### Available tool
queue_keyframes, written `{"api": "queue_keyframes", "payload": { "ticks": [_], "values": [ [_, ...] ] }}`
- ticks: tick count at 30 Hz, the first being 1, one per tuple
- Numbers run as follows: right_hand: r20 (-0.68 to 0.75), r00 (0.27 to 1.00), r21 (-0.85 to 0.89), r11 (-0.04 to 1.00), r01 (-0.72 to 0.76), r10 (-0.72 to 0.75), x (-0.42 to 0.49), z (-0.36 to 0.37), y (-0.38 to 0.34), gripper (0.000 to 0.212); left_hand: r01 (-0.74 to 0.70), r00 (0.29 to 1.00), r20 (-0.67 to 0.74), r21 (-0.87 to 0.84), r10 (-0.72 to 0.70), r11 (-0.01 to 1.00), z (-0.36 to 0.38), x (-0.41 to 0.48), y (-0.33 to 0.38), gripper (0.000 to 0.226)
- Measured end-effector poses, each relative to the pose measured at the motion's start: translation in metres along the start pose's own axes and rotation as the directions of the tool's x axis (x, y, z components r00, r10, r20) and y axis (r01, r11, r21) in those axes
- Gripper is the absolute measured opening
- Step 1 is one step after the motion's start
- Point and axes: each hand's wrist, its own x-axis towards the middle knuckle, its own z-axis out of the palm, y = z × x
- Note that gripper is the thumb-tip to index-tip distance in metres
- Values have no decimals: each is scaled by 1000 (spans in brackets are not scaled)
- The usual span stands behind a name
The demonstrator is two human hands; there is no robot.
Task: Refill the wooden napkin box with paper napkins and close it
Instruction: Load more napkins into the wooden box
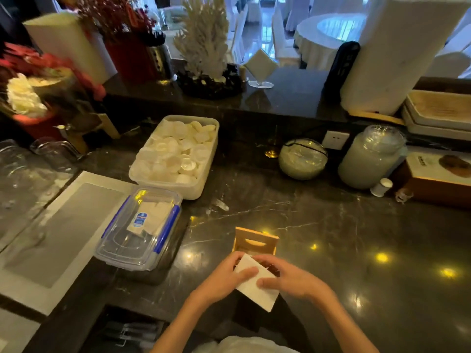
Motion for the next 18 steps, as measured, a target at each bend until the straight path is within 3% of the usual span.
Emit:
{"api": "queue_keyframes", "payload": {
  "ticks": [3, 8, 13, 18],
  "values": [
    [42, 999, -128, 991, -30, 35, 20, -14, -20, 55, -1, 1000, -13, -54, 0, 999, -20, 8, 1, 29],
    [80, 980, -334, 931, -146, 183, 48, -23, -35, 46, 15, 970, -237, -174, -57, 985, -48, 24, -22, 20],
    [47, 944, -490, 831, -263, 326, 71, -11, -41, 49, 185, 982, 44, -55, -182, 981, -48, 24, -46, 45],
    [63, 909, -603, 741, -294, 413, 86, -6, -52, 54, 186, 982, 39, -104, -183, 977, -45, 28, -58, 49]
  ]
}}
